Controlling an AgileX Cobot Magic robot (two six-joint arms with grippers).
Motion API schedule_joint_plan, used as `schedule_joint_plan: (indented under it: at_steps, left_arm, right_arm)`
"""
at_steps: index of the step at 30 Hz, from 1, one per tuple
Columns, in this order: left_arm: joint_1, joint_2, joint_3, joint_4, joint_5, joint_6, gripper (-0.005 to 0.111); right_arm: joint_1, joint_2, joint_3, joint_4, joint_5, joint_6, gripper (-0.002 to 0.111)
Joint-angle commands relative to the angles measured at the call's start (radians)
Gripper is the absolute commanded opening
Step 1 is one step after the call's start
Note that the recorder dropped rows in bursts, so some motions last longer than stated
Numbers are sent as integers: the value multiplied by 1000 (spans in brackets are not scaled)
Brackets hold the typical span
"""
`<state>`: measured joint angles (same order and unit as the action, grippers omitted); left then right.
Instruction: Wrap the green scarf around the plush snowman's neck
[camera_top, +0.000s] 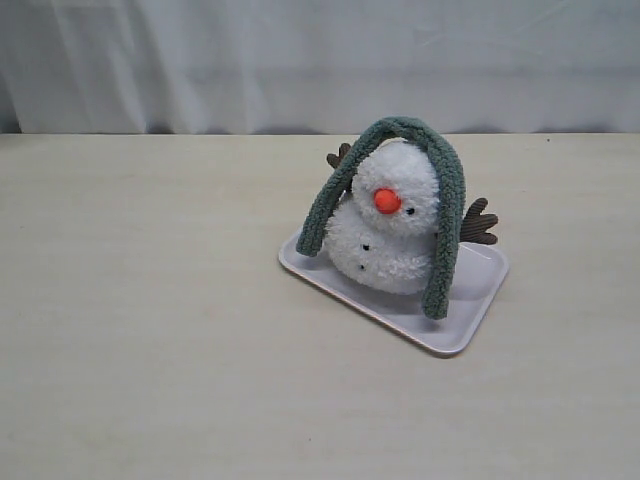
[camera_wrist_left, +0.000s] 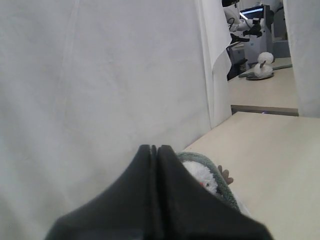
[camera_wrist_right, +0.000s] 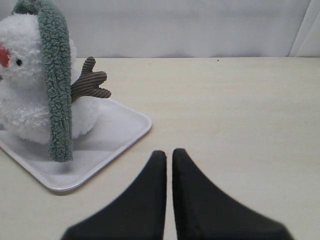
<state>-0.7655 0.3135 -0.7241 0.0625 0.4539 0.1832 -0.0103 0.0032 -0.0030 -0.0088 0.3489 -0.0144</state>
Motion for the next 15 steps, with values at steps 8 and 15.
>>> schedule_joint_plan:
  at_steps: [8,15]
  left_arm:
    - [3,-5,2,19,-48,-3,0]
    - [137,-5,2,-80,-45,-8,0]
  right_arm:
    - [1,-3,3,1,-4,2,4]
    - [1,-3,3,1,-4,2,4]
